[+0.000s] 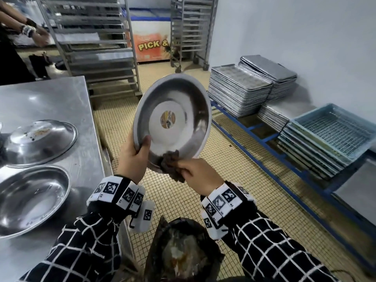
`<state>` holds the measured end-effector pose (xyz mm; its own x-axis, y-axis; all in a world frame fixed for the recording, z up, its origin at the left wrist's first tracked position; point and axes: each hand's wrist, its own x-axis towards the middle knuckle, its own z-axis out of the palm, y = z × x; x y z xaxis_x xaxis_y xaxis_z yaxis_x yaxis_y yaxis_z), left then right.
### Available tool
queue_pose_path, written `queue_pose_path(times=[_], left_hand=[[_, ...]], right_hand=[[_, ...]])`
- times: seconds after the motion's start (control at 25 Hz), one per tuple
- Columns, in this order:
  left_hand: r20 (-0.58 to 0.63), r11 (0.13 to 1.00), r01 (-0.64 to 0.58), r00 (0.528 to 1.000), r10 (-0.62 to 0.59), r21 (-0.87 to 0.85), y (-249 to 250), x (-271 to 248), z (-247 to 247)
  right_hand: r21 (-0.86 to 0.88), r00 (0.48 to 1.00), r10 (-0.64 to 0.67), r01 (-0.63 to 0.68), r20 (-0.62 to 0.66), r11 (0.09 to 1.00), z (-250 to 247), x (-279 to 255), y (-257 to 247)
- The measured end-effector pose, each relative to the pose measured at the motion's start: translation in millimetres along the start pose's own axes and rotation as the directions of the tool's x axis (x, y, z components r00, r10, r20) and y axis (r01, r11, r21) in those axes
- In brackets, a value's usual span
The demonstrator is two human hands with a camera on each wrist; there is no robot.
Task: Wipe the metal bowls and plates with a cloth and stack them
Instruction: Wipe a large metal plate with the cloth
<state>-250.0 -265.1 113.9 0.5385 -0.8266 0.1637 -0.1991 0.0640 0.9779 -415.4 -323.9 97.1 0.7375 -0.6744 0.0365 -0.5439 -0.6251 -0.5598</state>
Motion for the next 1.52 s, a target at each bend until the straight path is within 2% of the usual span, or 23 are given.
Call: queue_pose_path(times=[0.04, 0.08, 0.12, 0.16, 0.2, 0.24, 0.32, 0.36, 0.44, 0.48, 0.56, 0.64, 0.68, 0.8, 0.88, 1.08, 1.16, 1.32, 1.44, 1.52], left_hand=[[-0.012, 1.000, 0.009, 1.000, -0.009, 0.000, -2.6, -1.1, 0.9], [-0.020, 1.000, 0.022, 1.000, -0.022, -0.016, -4.2, -2.7, 2.4], [-0.026, 0.999, 0.028, 0.999, -0.029, -0.036, -6.3, -4.0, 3.9], [-0.022, 0.998, 0.032, 0.999, -0.033, -0.055, -6.1, -5.9, 6.5], [-0.008, 0.997, 0.041, 0.999, -0.041, -0.068, -3.4, -8.5, 9.2], [0.010, 0.995, 0.053, 0.999, -0.053, -0.083, 0.2, -10.6, 12.1], [0.051, 0.994, 0.062, 0.997, -0.057, -0.093, 11.2, -13.3, 17.2], [0.071, 0.994, 0.060, 0.996, -0.053, -0.094, 16.4, -13.3, 18.4], [0.082, 0.992, 0.062, 0.995, -0.053, -0.113, 21.9, -10.5, 16.3], [0.070, 0.989, 0.073, 0.996, -0.064, -0.132, 22.8, -8.4, 13.6], [0.052, 0.979, 0.084, 0.996, -0.075, -0.186, 19.1, -5.0, 9.1], [0.045, 0.981, 0.074, 0.997, -0.067, -0.180, 17.6, -4.3, 10.5], [0.033, 0.983, 0.065, 0.998, -0.060, -0.170, 19.0, -4.0, 12.1], [-0.003, 0.983, 0.035, 0.999, -0.036, -0.180, 20.2, -0.5, 15.0], [-0.002, 0.981, 0.018, 1.000, -0.018, -0.192, 21.5, 1.1, 15.2], [0.036, 0.977, 0.064, 0.998, -0.058, -0.205, 17.7, -2.1, 13.4], [0.055, 0.969, 0.125, 0.992, -0.116, -0.215, 13.2, -4.1, 13.2], [0.111, 0.951, 0.213, 0.975, -0.193, -0.223, 7.0, 0.1, 7.2], [0.153, 0.927, 0.292, 0.953, -0.261, -0.236, 2.7, 8.5, -5.2], [0.178, 0.917, 0.319, 0.943, -0.282, -0.239, 0.5, 12.4, -11.3]], right_hand=[[0.010, 0.998, 0.058, -0.058, -0.001, 0.998, -4.8, -1.8, 0.9], [0.038, 0.990, 0.127, -0.124, -0.067, 0.992, -9.3, -3.8, 1.5], [0.087, 0.962, 0.177, -0.162, -0.210, 0.983, -12.4, -4.7, 3.1], [0.148, 0.908, 0.185, -0.138, -0.376, 0.979, -12.8, -4.5, 3.8], [0.208, 0.845, 0.162, -0.061, -0.510, 0.976, -10.0, -3.5, 2.4], [0.273, 0.819, 0.141, 0.021, -0.556, 0.962, -2.7, -1.1, -0.9], [0.372, 0.898, 0.058, 0.121, -0.437, 0.920, 17.2, 1.9, -9.4], [0.364, 0.932, -0.011, 0.152, -0.361, 0.919, 28.7, 2.0, -9.6], [0.209, 0.950, -0.121, 0.186, -0.289, 0.960, 43.8, 1.6, 6.2], [0.061, 0.949, -0.131, 0.155, -0.286, 0.986, 41.8, 3.8, 19.6], [-0.241, 0.952, -0.055, -0.020, -0.302, 0.970, 31.0, 8.6, 46.4], [-0.324, 0.938, 0.043, -0.161, -0.343, 0.932, 22.1, 10.3, 58.7], [-0.300, 0.929, 0.040, -0.159, -0.367, 0.941, 23.0, 11.6, 55.0], [-0.104, 0.928, -0.053, 0.016, -0.369, 0.994, 46.1, 8.2, 13.2], [-0.021, 0.920, -0.049, 0.044, -0.389, 0.999, 61.2, 2.3, -4.9], [-0.099, 0.853, 0.187, -0.267, -0.487, 0.959, 47.0, 6.5, 40.7], [-0.052, 0.809, 0.288, -0.364, -0.512, 0.930, 28.1, 12.3, 56.6], [0.263, 0.719, 0.394, -0.294, -0.573, 0.919, -15.3, 18.9, 61.6], [0.471, 0.713, 0.519, -0.294, -0.471, 0.831, -44.9, 15.8, 64.4], [0.498, 0.724, 0.539, -0.307, -0.431, 0.811, -47.7, 12.7, 67.7]])
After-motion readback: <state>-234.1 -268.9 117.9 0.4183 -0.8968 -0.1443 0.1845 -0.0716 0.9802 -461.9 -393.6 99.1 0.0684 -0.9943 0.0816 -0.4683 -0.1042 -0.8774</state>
